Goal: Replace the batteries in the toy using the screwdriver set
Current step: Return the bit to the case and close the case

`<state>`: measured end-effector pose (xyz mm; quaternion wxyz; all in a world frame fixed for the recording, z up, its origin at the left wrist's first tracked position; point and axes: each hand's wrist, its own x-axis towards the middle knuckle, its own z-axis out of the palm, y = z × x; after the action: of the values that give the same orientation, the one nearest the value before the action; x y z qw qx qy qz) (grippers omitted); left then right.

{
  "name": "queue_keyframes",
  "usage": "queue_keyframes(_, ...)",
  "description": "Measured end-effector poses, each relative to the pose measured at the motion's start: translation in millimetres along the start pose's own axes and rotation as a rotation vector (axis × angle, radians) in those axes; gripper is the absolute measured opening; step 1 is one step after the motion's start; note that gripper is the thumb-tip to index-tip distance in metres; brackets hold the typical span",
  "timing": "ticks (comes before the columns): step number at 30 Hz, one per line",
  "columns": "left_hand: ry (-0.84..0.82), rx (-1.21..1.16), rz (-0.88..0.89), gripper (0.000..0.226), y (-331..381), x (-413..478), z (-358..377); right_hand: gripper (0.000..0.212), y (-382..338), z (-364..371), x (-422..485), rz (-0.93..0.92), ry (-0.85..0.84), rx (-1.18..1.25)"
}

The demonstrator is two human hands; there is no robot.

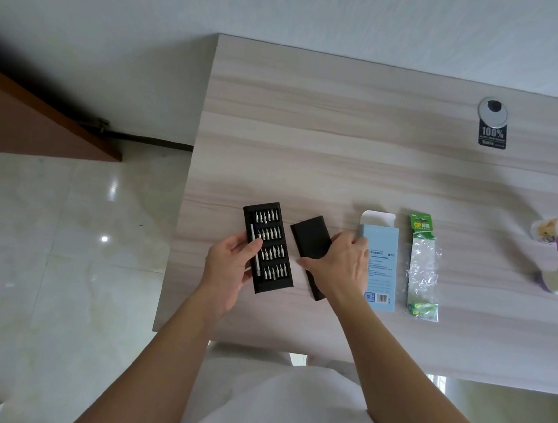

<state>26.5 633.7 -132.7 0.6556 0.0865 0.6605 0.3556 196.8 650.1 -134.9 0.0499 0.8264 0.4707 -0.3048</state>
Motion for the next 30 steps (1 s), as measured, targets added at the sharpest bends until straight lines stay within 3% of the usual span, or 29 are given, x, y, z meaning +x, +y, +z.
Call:
queue_keyframes(12,0.042,-0.062,0.004,0.019,-5.3,-9.0,5.3,0.075,2.9,-1.0,0.6,-0.069,0.007,-0.043)
queue_keyframes(21,0.079,-0.08,-0.015,0.023,-14.9,-14.0,3.3,0.078,1.8,-7.5,6.7,-0.132,-0.116,-0.052)
queue_keyframes(24,0.062,-0.078,-0.003,0.024,-13.1,-14.9,4.4,0.06,11.0,-9.6,7.2,-0.193,-0.138,0.035)
queue_keyframes(28,0.018,-0.077,0.014,0.021,-4.3,-21.0,16.0,0.027,26.5,-26.9,8.0,-0.23,-0.178,0.341)
queue_keyframes(30,-0.018,-0.083,0.019,0.018,2.6,-26.1,27.1,0.021,36.6,-42.9,7.9,-0.209,-0.166,0.493)
